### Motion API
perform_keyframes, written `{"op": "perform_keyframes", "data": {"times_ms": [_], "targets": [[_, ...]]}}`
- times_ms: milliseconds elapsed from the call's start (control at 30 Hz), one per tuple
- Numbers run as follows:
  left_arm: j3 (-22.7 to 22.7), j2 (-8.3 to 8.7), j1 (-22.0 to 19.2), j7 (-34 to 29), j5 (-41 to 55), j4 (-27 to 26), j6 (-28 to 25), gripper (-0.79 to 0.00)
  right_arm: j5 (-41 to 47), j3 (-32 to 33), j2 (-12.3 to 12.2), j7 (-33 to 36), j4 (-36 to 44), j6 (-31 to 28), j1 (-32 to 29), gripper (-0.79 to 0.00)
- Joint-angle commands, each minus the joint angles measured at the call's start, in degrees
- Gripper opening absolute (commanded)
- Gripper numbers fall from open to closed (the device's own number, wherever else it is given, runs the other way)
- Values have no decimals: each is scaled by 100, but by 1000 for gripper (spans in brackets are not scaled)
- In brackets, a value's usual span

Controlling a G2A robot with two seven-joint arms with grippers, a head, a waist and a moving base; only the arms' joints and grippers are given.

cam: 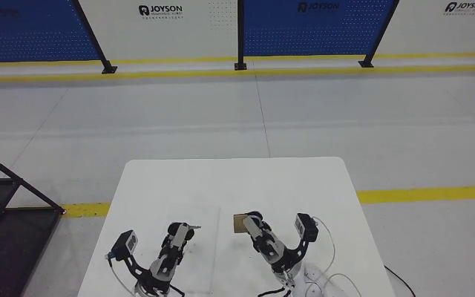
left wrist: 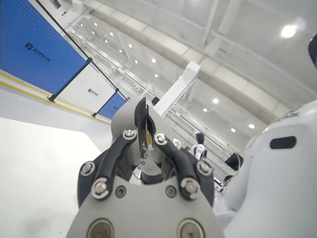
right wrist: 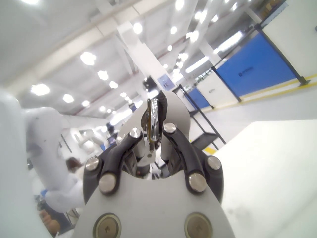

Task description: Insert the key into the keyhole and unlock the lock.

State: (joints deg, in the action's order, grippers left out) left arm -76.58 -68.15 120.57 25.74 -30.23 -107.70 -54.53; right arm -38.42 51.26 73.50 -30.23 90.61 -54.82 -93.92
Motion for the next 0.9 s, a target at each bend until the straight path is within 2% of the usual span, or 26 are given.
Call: {"op": "perform_keyframes", "data": {"times_ms": [0,67,400,567,867], "targets": [[254,-53,-79,301,6,147,-95,-785,-99,-180,79,-335,-179,-179,120,-785],[319,-92,-201,469,-110,234,-108,-785,-120,-197,92,-381,-210,-197,143,-785],[319,-92,-201,469,-110,234,-108,-785,-120,-197,92,-381,-210,-197,143,-785],[484,-133,-254,539,67,112,-20,-785,-293,-221,153,-362,-33,518,160,-785],[728,-268,-368,1052,-583,172,45,-785,-672,-441,282,-858,-116,780,142,-785]]}}
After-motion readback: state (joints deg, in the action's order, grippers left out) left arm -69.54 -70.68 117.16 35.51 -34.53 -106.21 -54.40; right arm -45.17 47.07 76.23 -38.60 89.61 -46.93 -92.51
